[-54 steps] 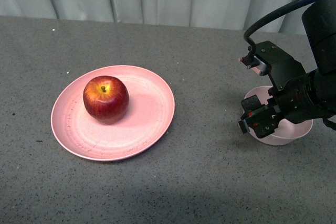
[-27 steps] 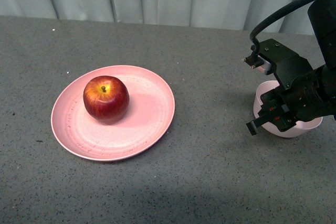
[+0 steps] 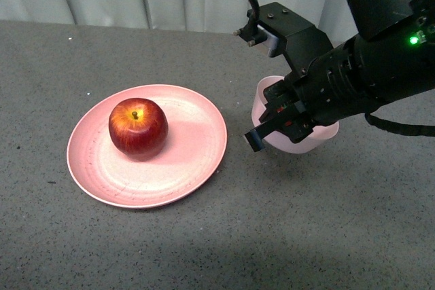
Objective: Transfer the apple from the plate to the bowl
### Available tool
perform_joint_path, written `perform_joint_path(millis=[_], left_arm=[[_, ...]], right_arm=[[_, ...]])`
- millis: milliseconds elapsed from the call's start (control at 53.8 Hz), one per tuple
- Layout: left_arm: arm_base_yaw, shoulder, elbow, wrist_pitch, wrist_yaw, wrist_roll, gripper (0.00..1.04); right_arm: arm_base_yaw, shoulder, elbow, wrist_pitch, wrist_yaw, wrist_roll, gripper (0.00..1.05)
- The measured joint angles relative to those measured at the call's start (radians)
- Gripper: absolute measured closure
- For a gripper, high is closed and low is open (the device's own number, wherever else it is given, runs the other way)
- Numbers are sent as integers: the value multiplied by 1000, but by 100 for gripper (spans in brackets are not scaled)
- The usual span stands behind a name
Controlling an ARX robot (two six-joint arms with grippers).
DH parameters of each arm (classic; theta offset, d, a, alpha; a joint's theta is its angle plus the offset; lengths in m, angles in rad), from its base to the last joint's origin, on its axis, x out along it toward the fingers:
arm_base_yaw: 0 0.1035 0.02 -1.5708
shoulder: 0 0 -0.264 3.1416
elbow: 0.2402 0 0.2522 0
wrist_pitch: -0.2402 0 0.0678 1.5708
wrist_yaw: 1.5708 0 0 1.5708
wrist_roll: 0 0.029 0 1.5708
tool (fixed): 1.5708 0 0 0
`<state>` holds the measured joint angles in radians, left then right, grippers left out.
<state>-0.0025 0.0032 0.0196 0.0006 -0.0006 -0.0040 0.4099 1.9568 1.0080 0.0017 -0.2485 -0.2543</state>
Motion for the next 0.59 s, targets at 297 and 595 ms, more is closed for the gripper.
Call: perform_joint_path(millis=[297,595], left_arm=[[0,0,0,0,0,0,7],[0,0,0,0,0,0,7]], right_arm=[[20,84,27,5,-9,35,104],[31,101,42,16,-15,49,104]])
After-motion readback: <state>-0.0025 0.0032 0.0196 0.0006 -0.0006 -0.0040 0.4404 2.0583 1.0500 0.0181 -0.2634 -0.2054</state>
